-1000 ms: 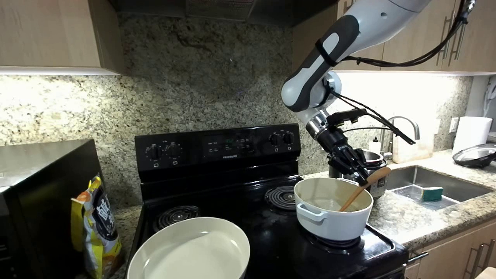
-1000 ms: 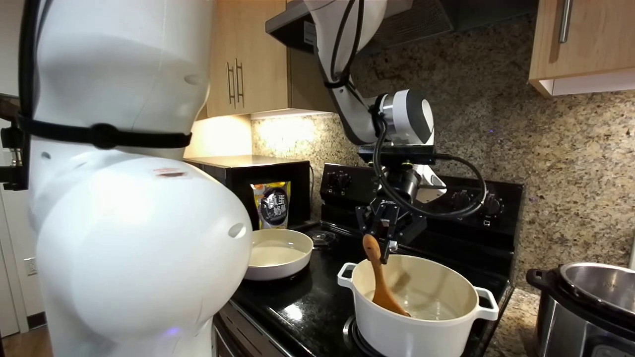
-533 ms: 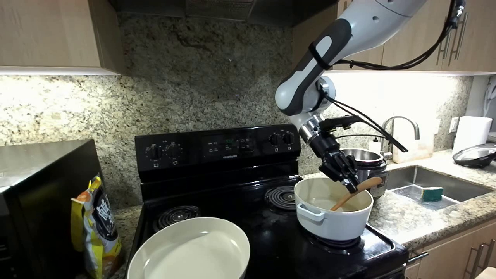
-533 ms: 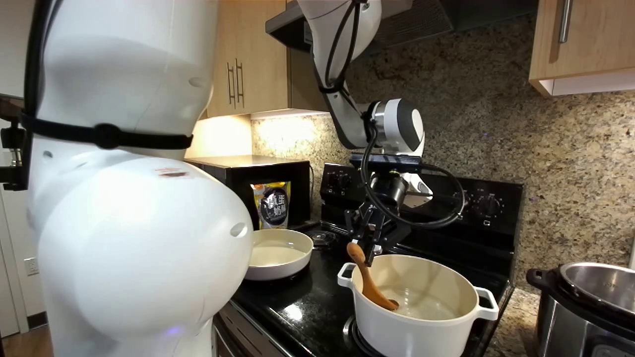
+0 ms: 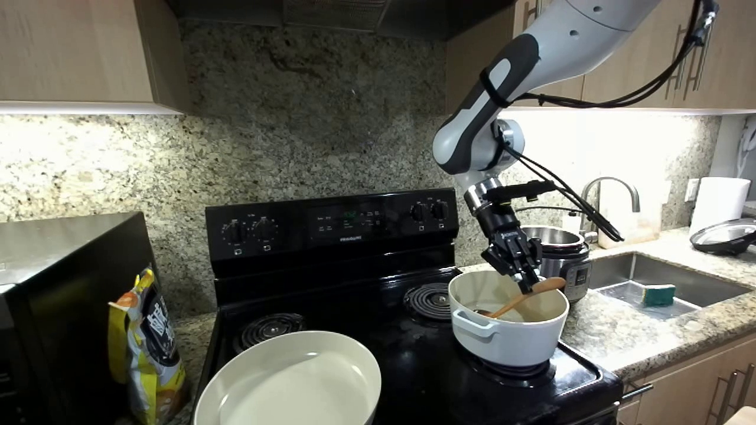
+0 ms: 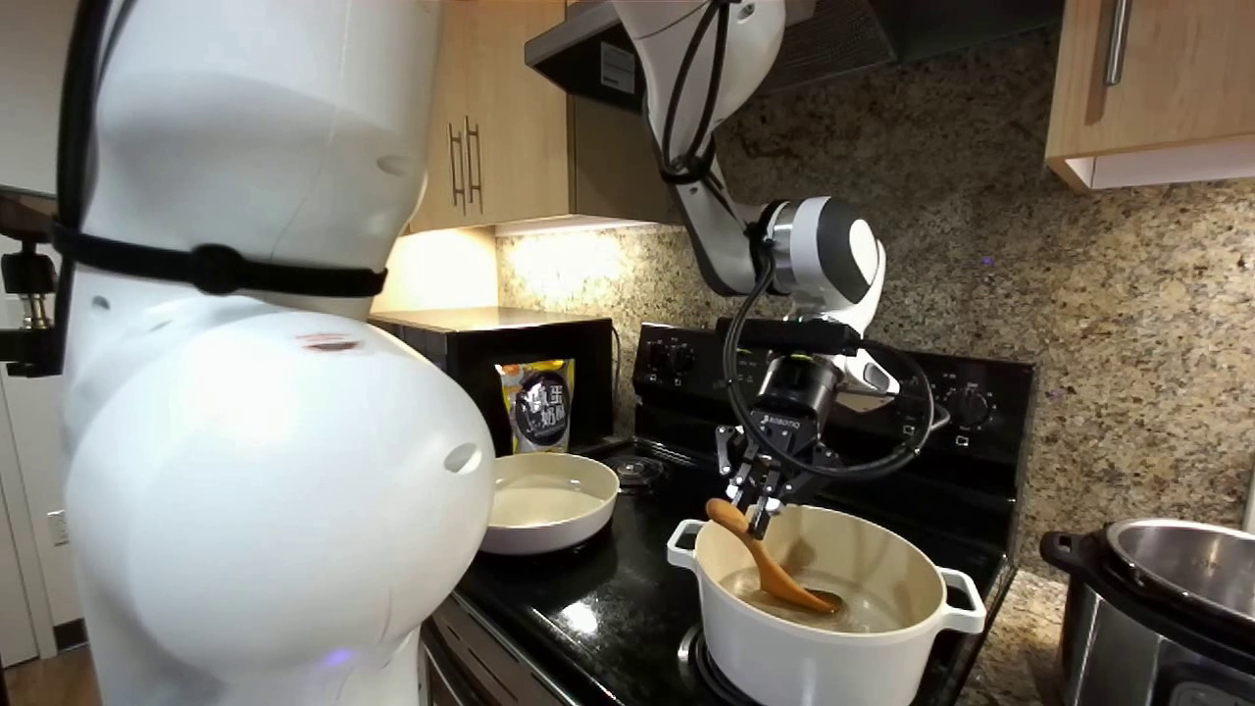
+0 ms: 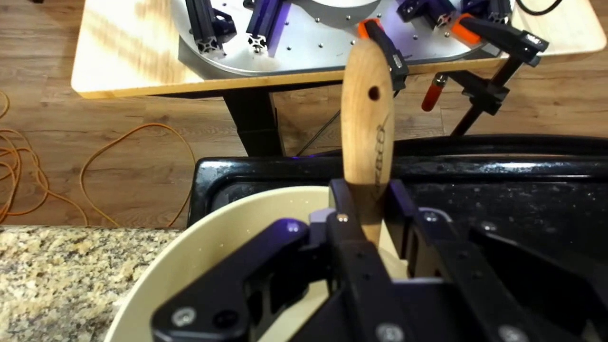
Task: Use the spatula to mix the water in the pot
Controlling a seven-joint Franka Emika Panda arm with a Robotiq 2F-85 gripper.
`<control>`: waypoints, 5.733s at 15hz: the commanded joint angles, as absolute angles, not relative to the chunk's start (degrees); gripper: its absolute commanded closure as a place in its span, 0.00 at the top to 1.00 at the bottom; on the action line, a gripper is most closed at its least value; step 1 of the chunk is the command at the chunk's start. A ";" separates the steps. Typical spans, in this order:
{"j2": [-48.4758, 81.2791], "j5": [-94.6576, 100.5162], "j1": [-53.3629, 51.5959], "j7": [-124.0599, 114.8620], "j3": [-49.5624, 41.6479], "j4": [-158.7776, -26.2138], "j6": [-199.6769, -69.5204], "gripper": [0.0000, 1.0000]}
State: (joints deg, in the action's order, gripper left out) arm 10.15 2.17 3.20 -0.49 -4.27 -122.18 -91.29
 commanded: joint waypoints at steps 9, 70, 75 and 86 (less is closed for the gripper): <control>5.37 5.18 4.34 5.42 -4.84 -125.86 -85.75 0.08; 16.47 -2.22 4.68 -10.40 -6.67 -120.70 -95.14 0.38; 15.73 -1.82 4.50 -9.81 -6.61 -120.64 -95.92 0.67; 5.88 -1.27 4.45 -6.93 -5.78 -127.10 -97.77 1.00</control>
